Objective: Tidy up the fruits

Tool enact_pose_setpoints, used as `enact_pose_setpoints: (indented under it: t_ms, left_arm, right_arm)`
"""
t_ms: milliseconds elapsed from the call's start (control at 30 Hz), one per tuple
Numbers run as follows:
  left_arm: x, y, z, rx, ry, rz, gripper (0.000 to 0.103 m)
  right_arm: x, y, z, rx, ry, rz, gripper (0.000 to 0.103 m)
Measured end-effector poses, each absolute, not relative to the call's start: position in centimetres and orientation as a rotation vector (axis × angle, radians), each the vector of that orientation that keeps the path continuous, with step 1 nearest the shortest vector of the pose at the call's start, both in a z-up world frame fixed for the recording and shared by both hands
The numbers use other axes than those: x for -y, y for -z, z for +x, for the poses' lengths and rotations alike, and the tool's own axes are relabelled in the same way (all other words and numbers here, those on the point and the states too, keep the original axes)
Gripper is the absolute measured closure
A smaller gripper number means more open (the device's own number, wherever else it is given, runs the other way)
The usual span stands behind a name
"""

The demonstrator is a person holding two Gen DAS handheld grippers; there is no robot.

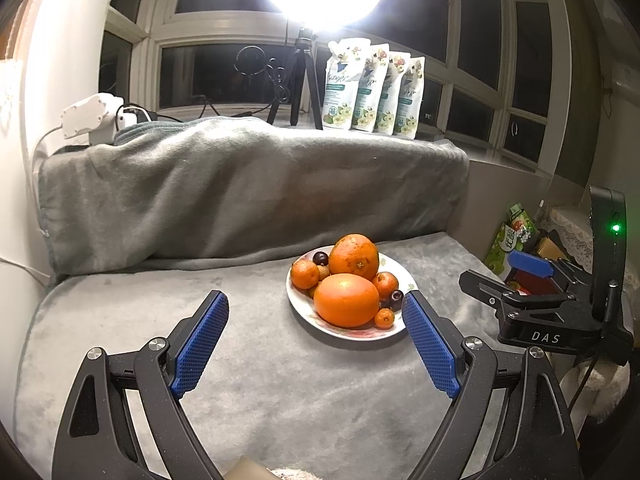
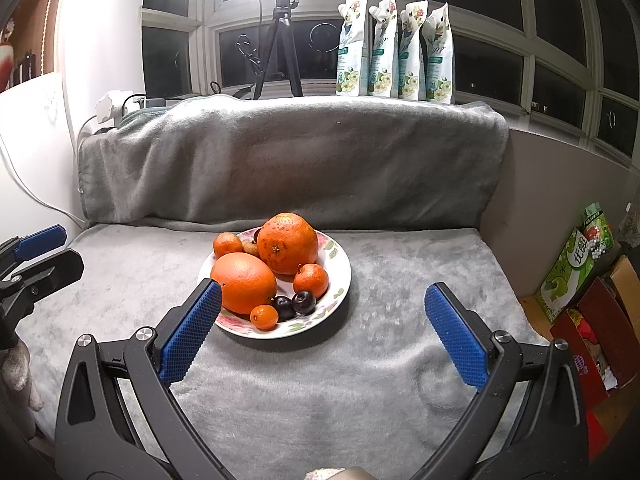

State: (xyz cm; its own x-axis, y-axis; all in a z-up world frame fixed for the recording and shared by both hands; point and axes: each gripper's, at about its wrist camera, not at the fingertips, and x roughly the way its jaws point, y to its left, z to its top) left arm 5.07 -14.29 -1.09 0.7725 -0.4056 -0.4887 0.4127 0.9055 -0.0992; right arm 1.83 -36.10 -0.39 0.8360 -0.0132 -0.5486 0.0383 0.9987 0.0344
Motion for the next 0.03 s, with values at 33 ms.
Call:
enact_pose_setpoints:
  t_ms: [33]
  left_arm:
    - [14.34,1.06,5.08,-0.526,0.443,0.016,0.014]
  right_arm:
    - [36.12,0.38,1.85,-0.58,0.028,0.044,0.0]
